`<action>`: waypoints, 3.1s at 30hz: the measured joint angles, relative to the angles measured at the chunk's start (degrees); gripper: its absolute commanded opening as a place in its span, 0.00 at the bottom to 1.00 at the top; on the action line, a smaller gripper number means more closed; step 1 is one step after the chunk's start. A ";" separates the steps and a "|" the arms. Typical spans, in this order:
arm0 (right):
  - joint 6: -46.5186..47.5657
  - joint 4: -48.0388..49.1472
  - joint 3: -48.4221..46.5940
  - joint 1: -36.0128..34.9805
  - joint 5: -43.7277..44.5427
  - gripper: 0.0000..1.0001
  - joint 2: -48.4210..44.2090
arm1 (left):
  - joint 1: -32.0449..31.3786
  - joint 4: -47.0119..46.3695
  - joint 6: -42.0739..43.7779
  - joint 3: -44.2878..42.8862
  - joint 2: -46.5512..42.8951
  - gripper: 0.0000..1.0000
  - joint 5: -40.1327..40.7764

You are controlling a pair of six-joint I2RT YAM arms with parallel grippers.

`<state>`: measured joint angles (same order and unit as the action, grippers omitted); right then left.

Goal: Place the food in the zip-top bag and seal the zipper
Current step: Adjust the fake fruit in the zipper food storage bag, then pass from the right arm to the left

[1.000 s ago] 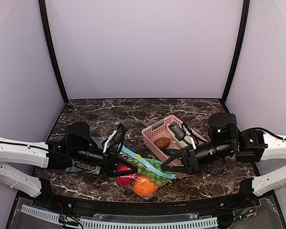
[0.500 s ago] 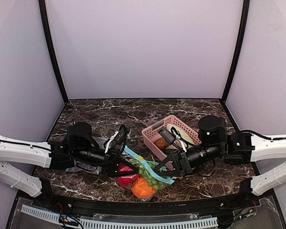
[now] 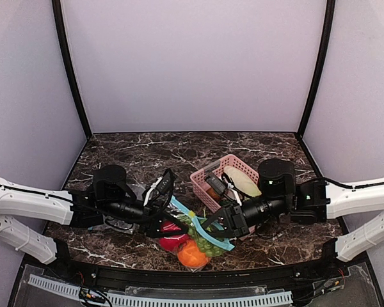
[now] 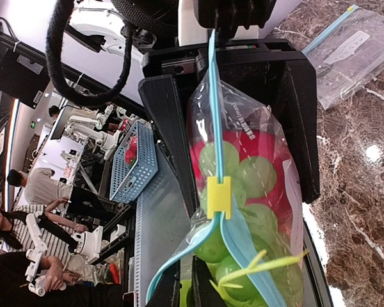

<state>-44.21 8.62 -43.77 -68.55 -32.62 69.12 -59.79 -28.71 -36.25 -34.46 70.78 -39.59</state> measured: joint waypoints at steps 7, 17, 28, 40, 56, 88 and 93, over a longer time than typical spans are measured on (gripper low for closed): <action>0.02 0.85 -0.02 -0.02 -0.02 0.13 1.40 | 0.17 -0.31 -0.68 0.00 0.90 0.36 -0.50; 2.62 -10.21 -0.61 0.00 7.80 0.60 -9.88 | 2.73 -1.25 -0.44 1.92 -2.38 0.36 -1.53; 5.40 -16.24 -0.52 -0.09 10.99 0.53 -13.75 | 3.39 -1.07 0.04 1.92 -3.65 0.36 -3.37; 8.87 -15.54 -0.52 -2.03 11.02 0.77 -11.37 | 3.37 1.11 -0.09 1.92 -4.39 0.36 -1.09; 9.44 -14.67 -1.62 -2.64 13.20 0.81 -5.22 | 3.43 -3.26 -3.34 1.92 -4.35 0.36 -3.13; 6.97 -6.97 -1.64 -1.88 11.13 0.11 -6.54 | 3.43 -4.79 -4.92 1.95 -3.61 0.35 -6.19; 7.08 -6.47 -1.64 -1.88 10.99 0.00 -6.34 | 3.43 -4.70 -4.92 1.95 -3.61 0.39 -6.21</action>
<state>-37.12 2.15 -45.41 -70.43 -21.63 62.78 -56.36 -33.41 -41.17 -32.51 67.18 -45.80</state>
